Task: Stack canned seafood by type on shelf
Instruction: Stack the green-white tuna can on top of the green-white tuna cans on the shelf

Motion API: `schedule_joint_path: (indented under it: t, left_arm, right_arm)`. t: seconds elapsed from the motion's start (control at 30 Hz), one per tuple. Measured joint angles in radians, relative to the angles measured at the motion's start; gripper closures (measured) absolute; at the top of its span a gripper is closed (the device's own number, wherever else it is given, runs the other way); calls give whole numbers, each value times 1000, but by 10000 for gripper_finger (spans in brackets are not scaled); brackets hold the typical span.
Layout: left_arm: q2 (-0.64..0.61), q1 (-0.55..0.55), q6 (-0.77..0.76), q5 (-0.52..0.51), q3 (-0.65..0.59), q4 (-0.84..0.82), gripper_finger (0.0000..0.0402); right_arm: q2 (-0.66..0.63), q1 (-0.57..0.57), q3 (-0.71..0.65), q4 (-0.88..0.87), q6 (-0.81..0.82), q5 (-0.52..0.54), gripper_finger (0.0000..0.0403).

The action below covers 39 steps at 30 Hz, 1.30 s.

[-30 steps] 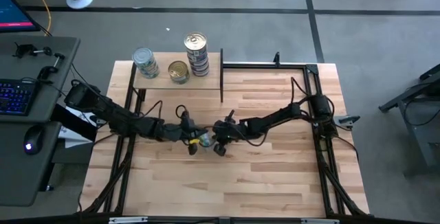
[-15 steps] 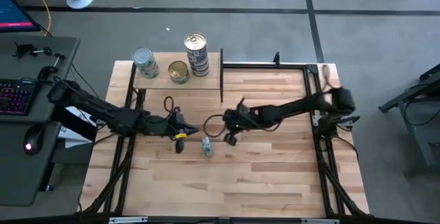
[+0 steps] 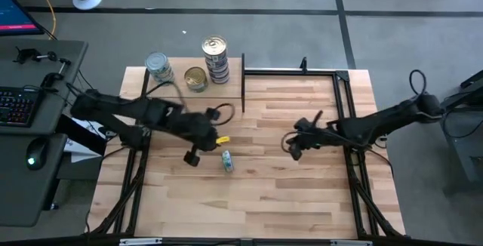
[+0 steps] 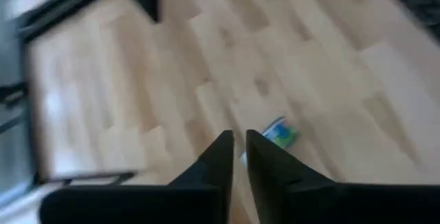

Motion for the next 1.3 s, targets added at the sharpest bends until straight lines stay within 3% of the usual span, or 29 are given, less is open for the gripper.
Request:
schedule_joint_path:
  t: [0.13,0.37,0.57,0.77,1.3]
  left_arm:
    - [125,58,129,126,147,-111,325]
    - [337,20,210,140,270,-256,222]
    - [476,-22,304,139,286,-317,163]
    - [558,-1,431,59,287,-272,143]
    - [595,47,539,147,267,-299,142]
  right_arm:
    - [-72,55,-31,-8,61,22,403]
    - [-66,74,-32,-12,62,24,403]
    - [-66,66,-32,-14,7,24,403]
    - [-66,55,-32,-22,-36,25,403]
    - [-66,56,-32,-22,-72,48,403]
